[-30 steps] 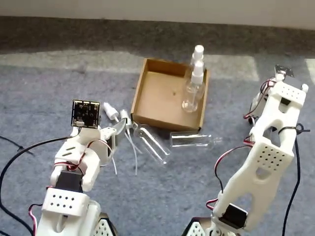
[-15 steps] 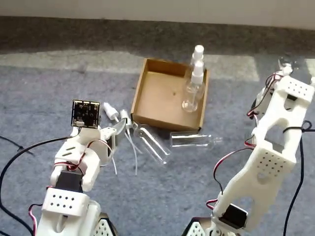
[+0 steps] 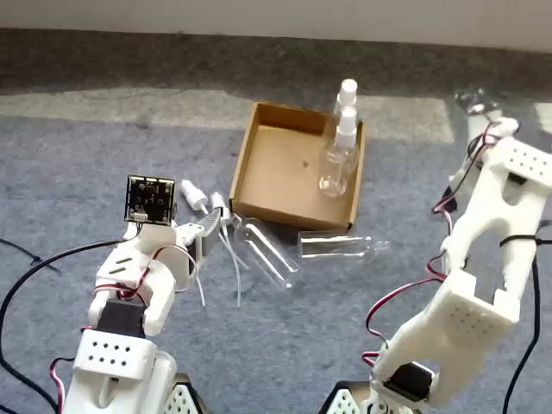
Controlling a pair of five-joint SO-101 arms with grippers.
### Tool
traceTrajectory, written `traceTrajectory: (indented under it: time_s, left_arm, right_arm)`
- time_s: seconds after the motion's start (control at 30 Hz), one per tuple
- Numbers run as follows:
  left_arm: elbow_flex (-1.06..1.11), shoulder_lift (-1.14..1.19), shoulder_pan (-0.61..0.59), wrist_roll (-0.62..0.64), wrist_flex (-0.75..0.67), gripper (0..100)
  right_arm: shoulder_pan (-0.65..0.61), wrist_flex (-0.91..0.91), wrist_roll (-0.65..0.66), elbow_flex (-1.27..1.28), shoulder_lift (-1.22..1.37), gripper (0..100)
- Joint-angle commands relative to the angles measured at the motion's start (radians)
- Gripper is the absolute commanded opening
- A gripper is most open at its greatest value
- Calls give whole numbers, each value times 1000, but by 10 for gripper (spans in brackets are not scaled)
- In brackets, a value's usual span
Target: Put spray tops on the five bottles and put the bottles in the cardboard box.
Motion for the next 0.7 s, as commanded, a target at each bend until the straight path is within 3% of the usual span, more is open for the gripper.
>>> traceTrajectory:
  time_s: [0.0, 0.1, 0.3, 0.67]
  left_arm:
    - [-15, -16, 12, 0, -14, 248]
    - [-13, -16, 12, 0, -15, 248]
    - [-12, -16, 12, 0, -17, 248]
    - [-8, -16, 16, 0, -18, 248]
  right_arm:
    - [10, -182, 29, 157, -50, 4]
    - [12, -229, 55, 271, -53, 23]
    - [12, -173, 141, 309, -50, 197]
    - [27, -64, 135, 231, -54, 204]
